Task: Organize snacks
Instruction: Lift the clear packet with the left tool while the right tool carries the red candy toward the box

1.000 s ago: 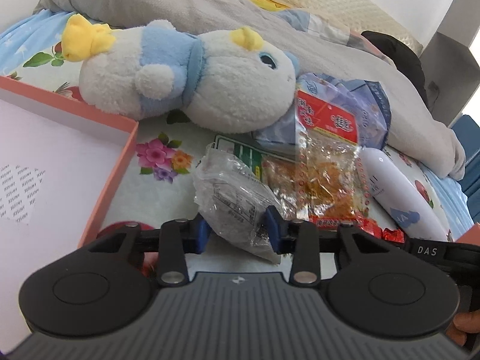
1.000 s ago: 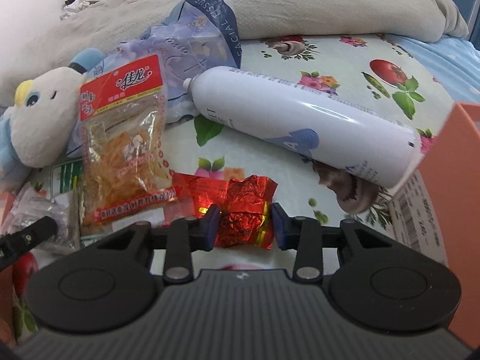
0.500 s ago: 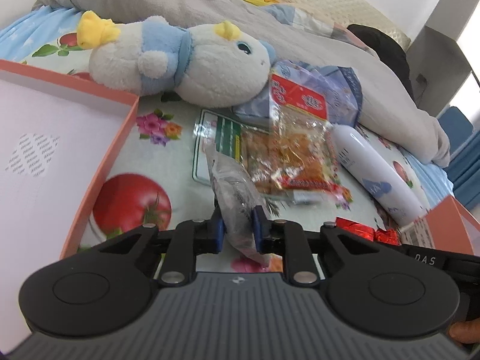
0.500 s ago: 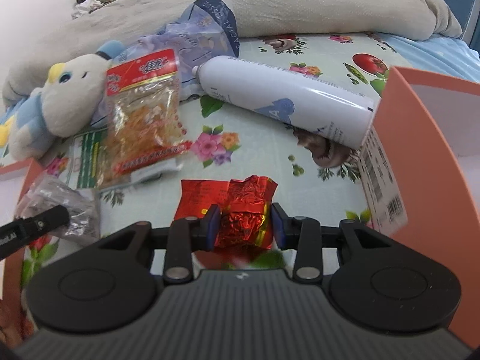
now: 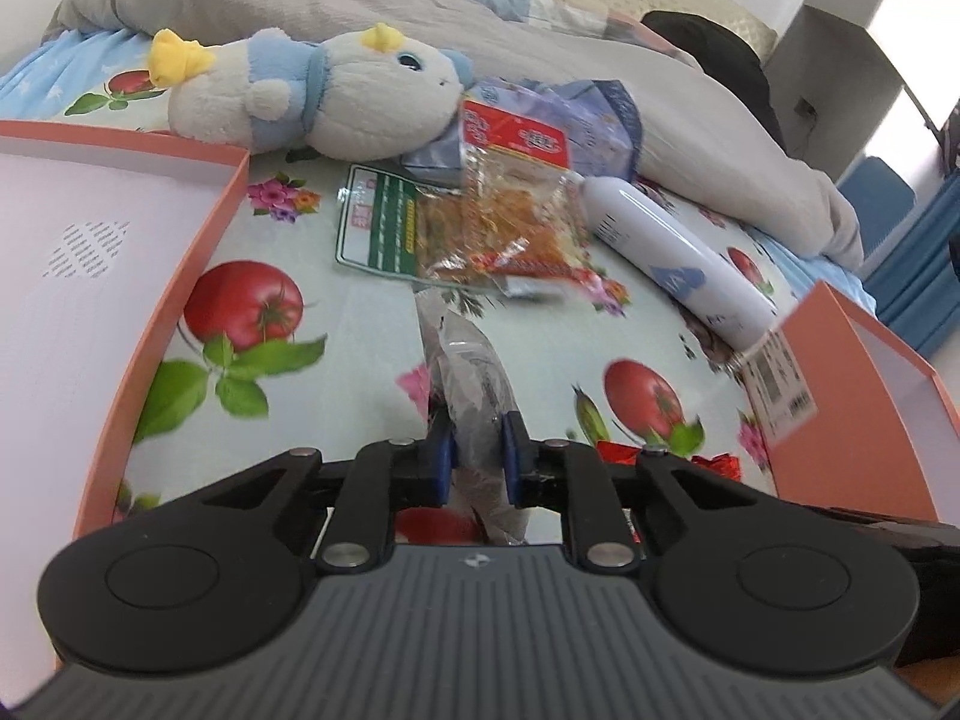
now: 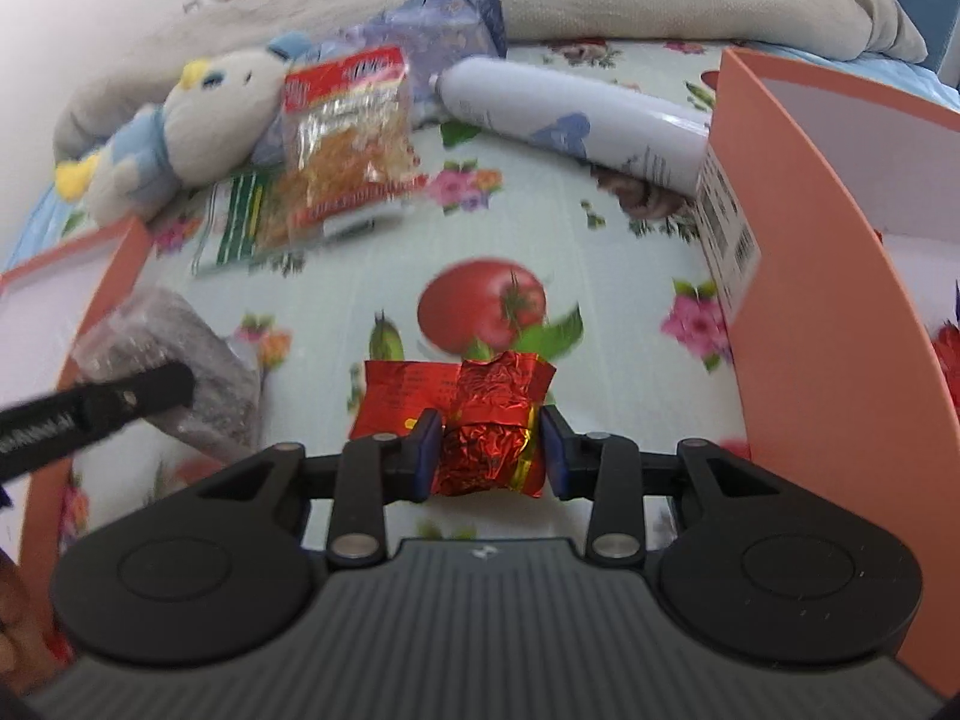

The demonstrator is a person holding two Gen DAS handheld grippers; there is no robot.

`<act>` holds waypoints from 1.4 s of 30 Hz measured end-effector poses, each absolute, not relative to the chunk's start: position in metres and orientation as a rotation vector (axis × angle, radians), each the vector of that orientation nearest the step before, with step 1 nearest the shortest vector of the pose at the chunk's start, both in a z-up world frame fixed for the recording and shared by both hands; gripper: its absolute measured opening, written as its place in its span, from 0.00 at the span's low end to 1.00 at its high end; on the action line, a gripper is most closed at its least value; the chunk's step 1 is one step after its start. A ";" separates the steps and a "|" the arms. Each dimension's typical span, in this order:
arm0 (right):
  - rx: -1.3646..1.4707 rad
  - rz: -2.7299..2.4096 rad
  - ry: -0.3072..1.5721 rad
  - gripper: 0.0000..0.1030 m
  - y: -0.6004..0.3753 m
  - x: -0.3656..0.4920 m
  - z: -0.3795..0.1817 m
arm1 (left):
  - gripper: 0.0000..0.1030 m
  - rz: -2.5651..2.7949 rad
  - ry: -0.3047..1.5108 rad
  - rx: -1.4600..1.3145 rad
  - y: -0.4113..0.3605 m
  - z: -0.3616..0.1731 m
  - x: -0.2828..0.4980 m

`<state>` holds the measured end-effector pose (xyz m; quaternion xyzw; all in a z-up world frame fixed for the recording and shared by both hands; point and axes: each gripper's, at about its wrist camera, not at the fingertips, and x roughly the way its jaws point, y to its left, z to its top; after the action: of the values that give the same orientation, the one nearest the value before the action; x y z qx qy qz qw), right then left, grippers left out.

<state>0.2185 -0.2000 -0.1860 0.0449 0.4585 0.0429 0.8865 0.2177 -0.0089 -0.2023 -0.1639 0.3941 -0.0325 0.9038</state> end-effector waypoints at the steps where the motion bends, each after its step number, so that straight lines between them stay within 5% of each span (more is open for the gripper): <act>1: 0.106 0.095 0.953 0.37 -0.202 0.214 -0.185 | 0.19 -0.070 0.816 -0.333 -0.011 -0.200 0.213; 20: 0.164 0.102 0.911 0.35 -0.229 0.169 -0.139 | 0.18 -0.107 0.827 -0.279 -0.035 -0.152 0.177; 42: 0.206 0.066 0.643 0.34 -0.289 0.146 0.007 | 0.18 -0.268 0.688 -0.272 -0.094 -0.007 0.175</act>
<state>0.1456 -0.2892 0.0074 0.1010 0.3152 0.0321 0.9431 0.1752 -0.0936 -0.0073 -0.1327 0.3354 -0.1306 0.9235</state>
